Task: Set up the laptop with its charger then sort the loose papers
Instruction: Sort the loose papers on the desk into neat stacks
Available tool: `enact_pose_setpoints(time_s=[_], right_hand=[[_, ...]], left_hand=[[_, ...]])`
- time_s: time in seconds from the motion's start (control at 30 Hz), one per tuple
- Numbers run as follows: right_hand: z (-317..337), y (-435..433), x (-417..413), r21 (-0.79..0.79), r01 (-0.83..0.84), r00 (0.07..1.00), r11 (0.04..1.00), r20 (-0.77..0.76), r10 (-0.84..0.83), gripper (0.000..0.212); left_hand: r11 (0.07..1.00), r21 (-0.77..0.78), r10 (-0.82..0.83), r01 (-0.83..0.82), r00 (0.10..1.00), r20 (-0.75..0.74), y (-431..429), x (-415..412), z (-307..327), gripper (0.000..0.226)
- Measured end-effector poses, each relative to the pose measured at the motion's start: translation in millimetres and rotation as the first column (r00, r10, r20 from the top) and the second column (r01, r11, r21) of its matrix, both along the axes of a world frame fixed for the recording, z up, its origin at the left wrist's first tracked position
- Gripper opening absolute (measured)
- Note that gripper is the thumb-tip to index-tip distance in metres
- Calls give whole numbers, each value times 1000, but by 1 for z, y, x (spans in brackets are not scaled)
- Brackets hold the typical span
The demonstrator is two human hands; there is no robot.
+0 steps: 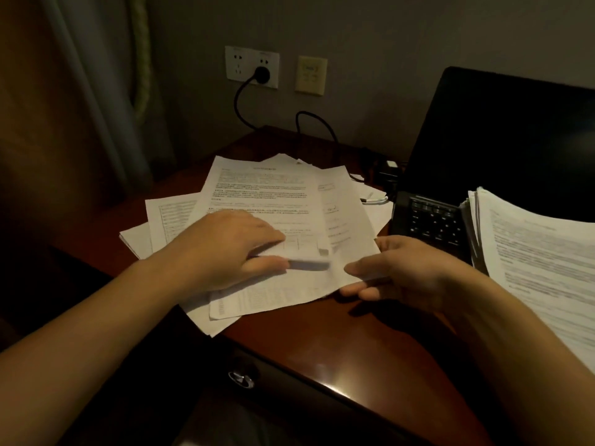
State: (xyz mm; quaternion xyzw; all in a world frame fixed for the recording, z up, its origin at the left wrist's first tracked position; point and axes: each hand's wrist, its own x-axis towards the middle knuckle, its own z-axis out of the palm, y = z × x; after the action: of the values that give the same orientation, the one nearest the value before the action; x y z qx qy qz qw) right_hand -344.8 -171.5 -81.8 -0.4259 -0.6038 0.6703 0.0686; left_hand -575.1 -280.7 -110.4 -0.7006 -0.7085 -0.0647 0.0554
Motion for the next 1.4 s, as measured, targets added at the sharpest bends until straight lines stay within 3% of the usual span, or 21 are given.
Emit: enact_pose_setpoints(time_s=[0.1, 0.2, 0.27, 0.37, 0.43, 0.47, 0.53, 0.67, 0.73, 0.93, 1.07, 1.17, 1.4], right_hand=[[-4, -7, -1, -57, 5, 997, 998, -75, -10, 25], [-5, -10, 0, -97, 1, 995, 995, -100, -11, 18], [-4, -11, 0, -19, 32, 998, 999, -61, -33, 19], [-8, -9, 2, 216, 135, 991, 967, -9, -136, 57], [-9, -9, 2, 286, 181, 983, 941, -26, -181, 80], [-8, -10, 2, 281, 198, 980, 939, -40, -195, 81], [-9, -10, 1, 268, 232, 973, 935, -61, -223, 65], [-11, -11, 0, 246, 217, 976, 945, -47, -212, 20], [-11, -12, -1, 178, 208, 978, 962, -55, -201, 12], [-7, -11, 0, 45, 163, 984, 986, -76, -159, 14], [-4, -11, 4, 117, -7, 1000, 993, -28, 10, 20], [-6, -13, 5, 183, -64, 998, 981, -10, 67, 23], [-13, -20, -4, 310, 85, 996, 947, -29, -80, 39]], left_hand=[[923, 349, -179, 164, 984, 13, -2, 5, -8, 44], [883, 463, -126, 69, 988, 92, -7, 13, -14, 34], [876, 476, -88, -73, 948, 307, -15, 23, -14, 21], [891, 363, -39, -273, 751, 659, -19, 35, -14, 16], [912, 263, 4, -315, 647, 762, -19, 42, -16, 22], [915, 247, 2, -320, 614, 789, -20, 45, -16, 20], [913, 266, -33, -308, 597, 802, -21, 48, -15, 9], [899, 361, -42, -249, 770, 637, -21, 49, -14, 71], [901, 391, -57, -187, 843, 535, -19, 48, -12, 70], [975, 168, 3, -143, 772, 636, -13, 48, -14, 40], [998, 45, 3, -38, 795, 606, -12, 40, -16, 87], [998, 65, -36, -7, 771, 636, -12, 41, -15, 96], [987, 151, -64, -60, 707, 705, -16, 41, -17, 79]])
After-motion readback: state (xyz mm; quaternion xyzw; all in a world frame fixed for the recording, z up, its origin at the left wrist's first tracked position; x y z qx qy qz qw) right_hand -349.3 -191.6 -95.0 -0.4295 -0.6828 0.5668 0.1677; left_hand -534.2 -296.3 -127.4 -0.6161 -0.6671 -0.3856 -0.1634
